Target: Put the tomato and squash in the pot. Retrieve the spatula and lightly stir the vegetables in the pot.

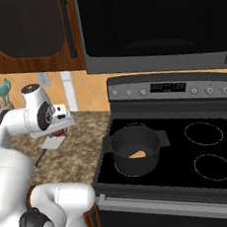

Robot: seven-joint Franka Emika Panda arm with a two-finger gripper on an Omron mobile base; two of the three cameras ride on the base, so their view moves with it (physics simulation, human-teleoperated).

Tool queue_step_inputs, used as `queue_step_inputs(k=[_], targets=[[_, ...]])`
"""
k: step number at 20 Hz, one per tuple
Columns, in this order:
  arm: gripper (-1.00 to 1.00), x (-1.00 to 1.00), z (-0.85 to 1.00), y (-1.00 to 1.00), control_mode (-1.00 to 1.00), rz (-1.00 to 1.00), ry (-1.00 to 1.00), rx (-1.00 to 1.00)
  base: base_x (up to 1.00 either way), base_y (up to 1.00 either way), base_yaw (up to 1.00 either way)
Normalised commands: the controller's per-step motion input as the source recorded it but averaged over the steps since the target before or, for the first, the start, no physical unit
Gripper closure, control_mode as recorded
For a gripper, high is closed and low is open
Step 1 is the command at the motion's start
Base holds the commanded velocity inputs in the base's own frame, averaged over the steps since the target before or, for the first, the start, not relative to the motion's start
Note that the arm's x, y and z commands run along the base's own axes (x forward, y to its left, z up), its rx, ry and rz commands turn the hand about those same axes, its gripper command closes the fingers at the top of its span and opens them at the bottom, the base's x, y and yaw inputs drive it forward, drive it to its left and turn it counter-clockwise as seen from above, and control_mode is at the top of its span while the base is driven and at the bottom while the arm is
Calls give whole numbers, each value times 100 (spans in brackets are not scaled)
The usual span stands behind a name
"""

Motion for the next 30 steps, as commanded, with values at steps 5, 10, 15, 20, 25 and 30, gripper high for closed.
queue_step_inputs(k=[5,10,15,20,25,30], targets=[[100,0,6,-81,-100,-15,1,0,0,0,0],[100,0,24,-94,-100,-18,5,0,0,0,0],[100,0,14,-91,-100,-17,11,2,0,0,0],[100,13,-10,-82,-100,-16,10,0,0,0,0],[100,41,-40,-49,-100,-9,5,0,0,0,0],[100,35,-47,-49,-100,-6,4,0,0,0,0]])
